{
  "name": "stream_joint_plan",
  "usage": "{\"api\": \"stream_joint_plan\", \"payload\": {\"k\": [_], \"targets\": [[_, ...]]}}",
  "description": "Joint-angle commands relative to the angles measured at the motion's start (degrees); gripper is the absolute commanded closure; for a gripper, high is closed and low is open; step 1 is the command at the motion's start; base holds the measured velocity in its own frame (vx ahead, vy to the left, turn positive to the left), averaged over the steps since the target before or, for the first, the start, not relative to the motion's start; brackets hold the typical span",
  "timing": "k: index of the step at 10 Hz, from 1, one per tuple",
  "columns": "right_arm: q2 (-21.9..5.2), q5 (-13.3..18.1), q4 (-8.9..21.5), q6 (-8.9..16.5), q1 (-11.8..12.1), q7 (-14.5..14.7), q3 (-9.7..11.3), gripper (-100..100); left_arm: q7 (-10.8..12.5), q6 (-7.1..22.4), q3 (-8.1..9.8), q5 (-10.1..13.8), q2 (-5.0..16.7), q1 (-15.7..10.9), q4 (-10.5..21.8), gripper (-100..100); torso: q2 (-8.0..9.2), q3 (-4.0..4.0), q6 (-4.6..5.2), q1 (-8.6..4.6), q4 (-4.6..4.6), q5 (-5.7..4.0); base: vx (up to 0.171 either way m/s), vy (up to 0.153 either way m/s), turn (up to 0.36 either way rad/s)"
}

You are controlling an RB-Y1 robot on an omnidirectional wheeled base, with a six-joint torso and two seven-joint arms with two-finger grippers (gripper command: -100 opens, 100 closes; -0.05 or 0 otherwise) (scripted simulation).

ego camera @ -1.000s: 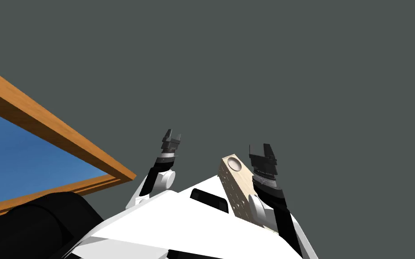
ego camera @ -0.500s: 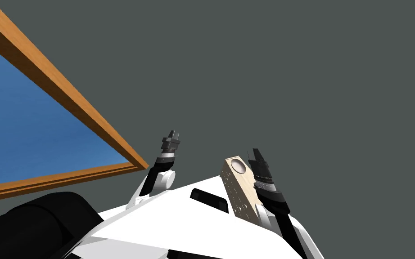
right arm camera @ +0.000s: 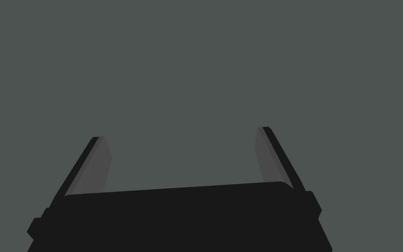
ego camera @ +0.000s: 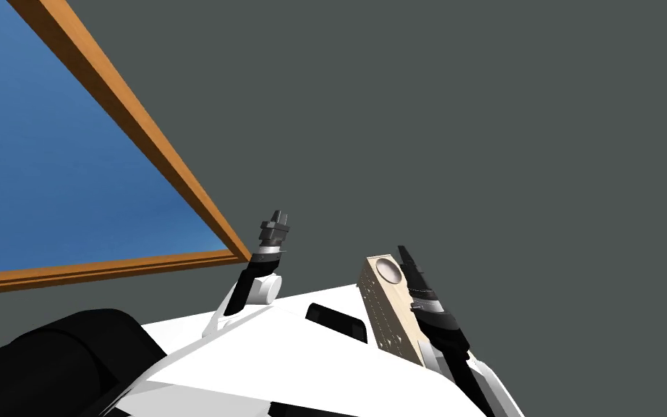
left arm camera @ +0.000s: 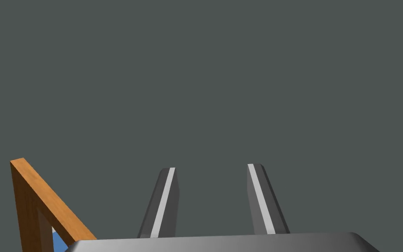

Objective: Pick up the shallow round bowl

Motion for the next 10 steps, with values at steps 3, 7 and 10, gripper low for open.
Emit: {"api": "stream_joint_plan", "payload": {"k": [3, 7, 10], "targets": [[-2.5, 6.4, 3.8, 0.9, 1.9, 1.2, -1.8, -100, 0.0, 0.0, 0.00, 0.0, 0.0, 0.0, 0.0, 0, 0.01, 0.00, -0.01, 0.01, 0.00, 0.00, -0.035, -0.012, 0.208], [-3.6, 12.5, 5.7, 1.5, 2.8, 1.7, -2.7, -100, 0.0, 0.0, 0.00, 0.0, 0.0, 0.0, 0.0, 0, 0.02, 0.01, 0.00, -0.01, 0.01, 0.00, -0.031, -0.014, 0.144], [-6.0, 18.2, 9.7, 2.7, 4.5, 2.9, -4.6, -100, 0.0, 0.0, 0.00, 0.0, 0.0, 0.0, 0.0, 0, -0.03, -0.02, -0.02, 0.00, 0.00, 0.00, -0.029, -0.011, 0.278]]}}
